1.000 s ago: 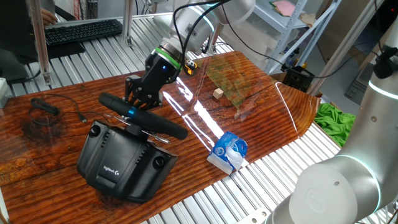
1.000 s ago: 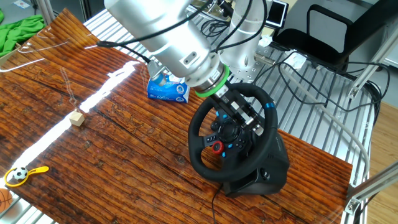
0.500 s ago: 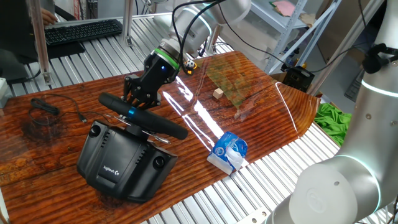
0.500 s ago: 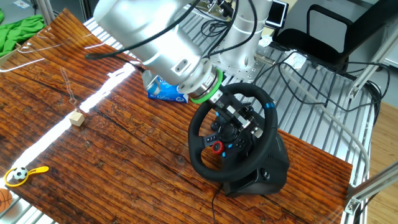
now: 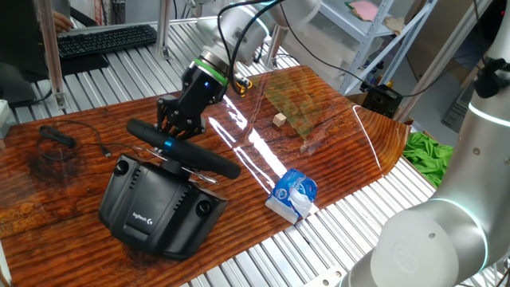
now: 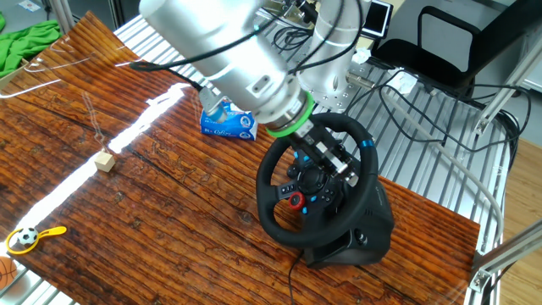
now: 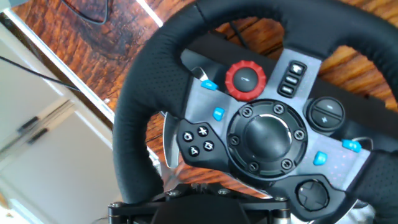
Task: Rotate the steering wheel 90 degrees clockwise
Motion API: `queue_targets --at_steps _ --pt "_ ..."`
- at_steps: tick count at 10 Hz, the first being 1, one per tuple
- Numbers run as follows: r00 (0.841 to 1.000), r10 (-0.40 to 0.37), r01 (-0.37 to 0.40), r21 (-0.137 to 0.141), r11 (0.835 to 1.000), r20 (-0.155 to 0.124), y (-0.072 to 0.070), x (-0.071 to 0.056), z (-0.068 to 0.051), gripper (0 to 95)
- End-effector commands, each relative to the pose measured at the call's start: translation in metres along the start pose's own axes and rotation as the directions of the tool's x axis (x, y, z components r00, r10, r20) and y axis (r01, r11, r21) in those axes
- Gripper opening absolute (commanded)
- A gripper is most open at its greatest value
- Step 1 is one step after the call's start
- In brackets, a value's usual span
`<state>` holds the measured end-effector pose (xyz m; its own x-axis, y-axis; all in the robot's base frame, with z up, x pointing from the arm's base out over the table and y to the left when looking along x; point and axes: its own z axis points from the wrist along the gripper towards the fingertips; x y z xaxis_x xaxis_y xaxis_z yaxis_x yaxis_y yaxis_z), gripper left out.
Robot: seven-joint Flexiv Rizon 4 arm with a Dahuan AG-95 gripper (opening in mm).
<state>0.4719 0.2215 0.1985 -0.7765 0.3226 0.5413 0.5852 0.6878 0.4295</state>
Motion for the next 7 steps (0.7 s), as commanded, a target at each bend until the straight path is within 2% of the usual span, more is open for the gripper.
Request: queue_targets --at_steps 1,2,4,7 --pt "0.995 -0.095 0.094 0.069 0.993 0.012 -0.0005 0.0001 -0.0002 0.0" --pt "0.993 -0.114 0.113 0.072 0.991 0.006 -0.0005 0.0001 -0.0002 0.0" --pt "0.992 -0.12 0.114 0.131 0.985 0.037 -0.0005 0.0001 -0.0002 0.0" --pt "0.99 -0.139 0.134 0.142 0.981 0.024 -0.0005 0.0001 -0.0002 0.0"
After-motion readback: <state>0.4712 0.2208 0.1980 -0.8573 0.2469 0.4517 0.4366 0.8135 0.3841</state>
